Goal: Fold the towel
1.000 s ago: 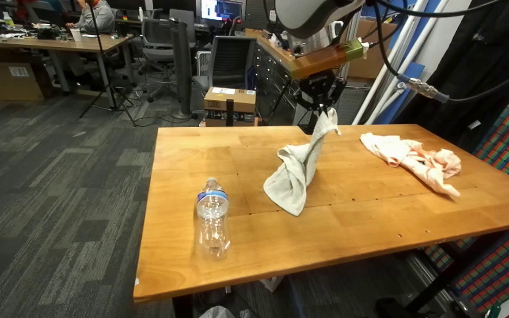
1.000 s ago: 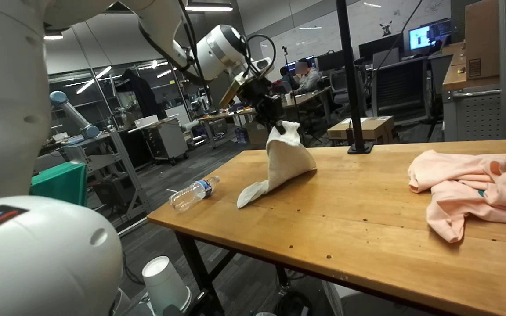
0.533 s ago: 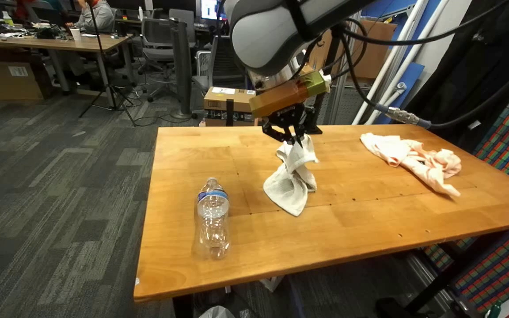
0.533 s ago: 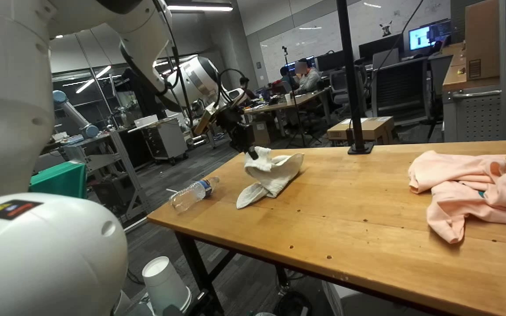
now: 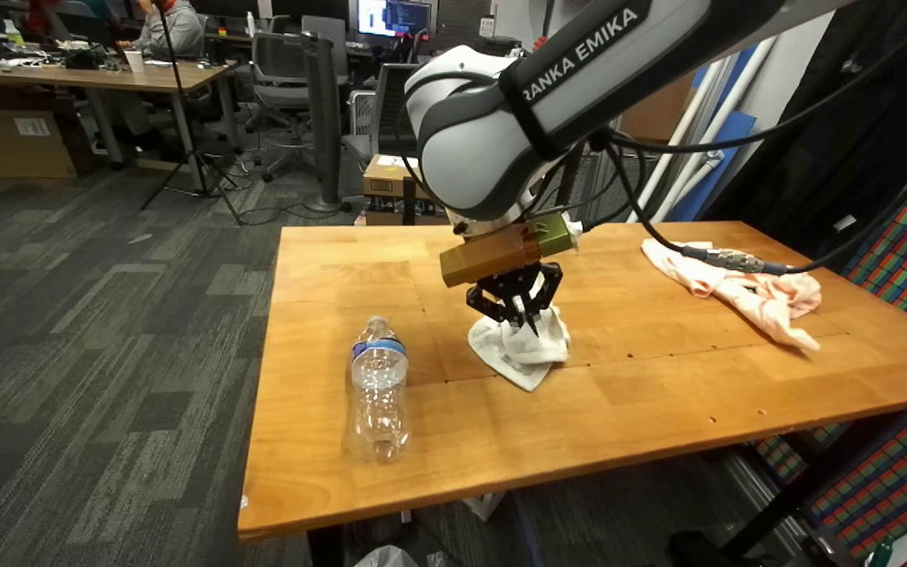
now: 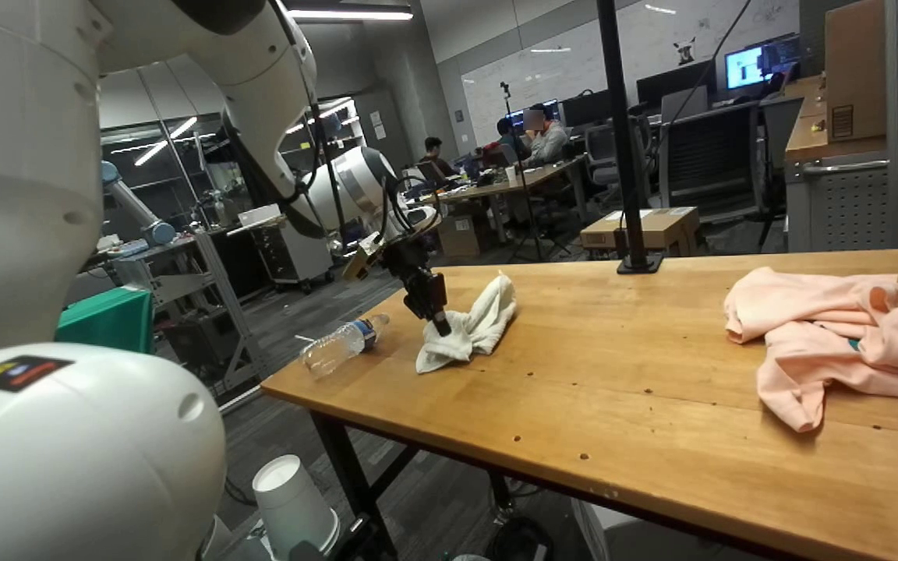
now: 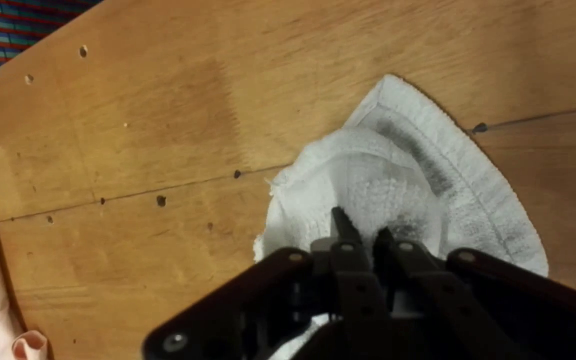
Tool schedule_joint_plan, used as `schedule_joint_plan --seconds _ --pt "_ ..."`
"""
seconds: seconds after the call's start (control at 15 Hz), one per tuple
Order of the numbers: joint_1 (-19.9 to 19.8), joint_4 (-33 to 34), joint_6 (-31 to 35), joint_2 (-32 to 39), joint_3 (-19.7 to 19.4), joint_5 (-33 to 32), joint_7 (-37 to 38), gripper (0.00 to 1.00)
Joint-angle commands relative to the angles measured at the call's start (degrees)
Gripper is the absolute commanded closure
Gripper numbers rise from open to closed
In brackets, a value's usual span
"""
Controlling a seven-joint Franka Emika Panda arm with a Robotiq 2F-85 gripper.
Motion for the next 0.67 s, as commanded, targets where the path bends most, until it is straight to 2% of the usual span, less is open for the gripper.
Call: schedule_joint_plan --seconds 0.0,0.07,0.13,0.2,0.6 --pt "-1.2 -2.8 3.4 -1.0 1.1 3.6 1.3 0.97" --pt "-1.3 -3.6 4.5 -1.3 1.2 4.5 1.2 0.68" --pt "-1.5 -4.1 5.5 -1.6 1.3 5.3 0.6 0.67" --pt "-1.6 -4.8 6.5 -2.1 1.1 5.7 0.7 0.60" --pt "-2.0 -11.1 9.2 -11.3 -0.1 2.4 3.7 0.13"
